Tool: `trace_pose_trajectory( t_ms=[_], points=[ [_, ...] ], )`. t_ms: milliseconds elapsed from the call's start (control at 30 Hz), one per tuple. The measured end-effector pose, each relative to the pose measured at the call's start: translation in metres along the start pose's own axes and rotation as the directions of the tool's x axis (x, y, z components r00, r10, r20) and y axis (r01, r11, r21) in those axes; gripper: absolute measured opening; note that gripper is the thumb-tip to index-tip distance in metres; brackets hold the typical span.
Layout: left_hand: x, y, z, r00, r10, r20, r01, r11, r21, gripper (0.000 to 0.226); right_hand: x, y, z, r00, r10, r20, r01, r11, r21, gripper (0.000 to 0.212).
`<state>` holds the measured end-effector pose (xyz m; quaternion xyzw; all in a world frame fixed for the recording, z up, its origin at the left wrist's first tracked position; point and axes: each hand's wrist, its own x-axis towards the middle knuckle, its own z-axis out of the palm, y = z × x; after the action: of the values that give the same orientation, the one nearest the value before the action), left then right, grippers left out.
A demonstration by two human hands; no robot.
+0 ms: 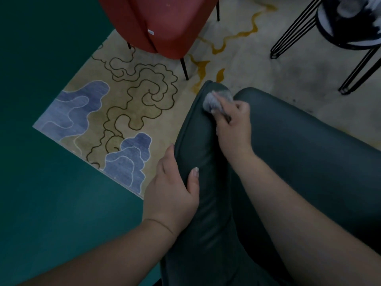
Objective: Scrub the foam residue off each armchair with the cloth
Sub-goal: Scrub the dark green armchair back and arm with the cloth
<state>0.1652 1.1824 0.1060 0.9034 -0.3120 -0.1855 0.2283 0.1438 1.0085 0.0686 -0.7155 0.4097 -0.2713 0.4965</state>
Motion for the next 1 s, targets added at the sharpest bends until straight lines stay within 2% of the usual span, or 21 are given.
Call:
trace_pose_trajectory(
  t_ms=[133,267,367,467,633,833,1000],
  points=[
    [0.002,0.0,0.001,1.0,-0.005,0.004,0.005,1.0,0.017,0.07,-0.076,0.019,-0.023,0.995,-0.04,0.094,0.046,0.997,-0.06,0.049],
    [0.001,0.0,0.0,1.0,-0.015,0.01,0.015,1.0,-0.008,0.071,-0.103,0.03,-0.05,0.98,0.142,0.137,-0.135,0.989,-0.058,0.046],
    [0.002,-0.001,-0.002,1.0,-0.015,0.022,0.016,0.999,-0.045,0.07,-0.101,0.03,-0.067,0.97,0.231,0.07,-0.223,0.969,-0.107,0.032],
    [0.003,-0.002,-0.005,0.998,-0.006,0.063,0.01,0.998,-0.057,0.072,-0.102,0.017,-0.073,0.975,0.22,-0.014,-0.22,0.97,-0.104,0.032],
    [0.009,-0.022,-0.026,0.958,0.068,0.279,-0.025,0.988,-0.153,0.069,-0.106,-0.006,-0.077,0.975,0.218,-0.035,-0.221,0.957,-0.186,0.03],
    [0.009,-0.08,-0.075,0.919,0.112,0.378,-0.157,0.984,0.09,0.061,-0.107,-0.037,-0.059,0.961,0.268,-0.061,-0.275,0.933,-0.234,0.028],
    [0.025,-0.125,-0.139,0.899,0.201,0.389,-0.334,0.889,0.313,0.061,-0.098,-0.094,-0.008,0.971,0.231,-0.069,-0.24,0.946,-0.219,0.028]
  ],
)
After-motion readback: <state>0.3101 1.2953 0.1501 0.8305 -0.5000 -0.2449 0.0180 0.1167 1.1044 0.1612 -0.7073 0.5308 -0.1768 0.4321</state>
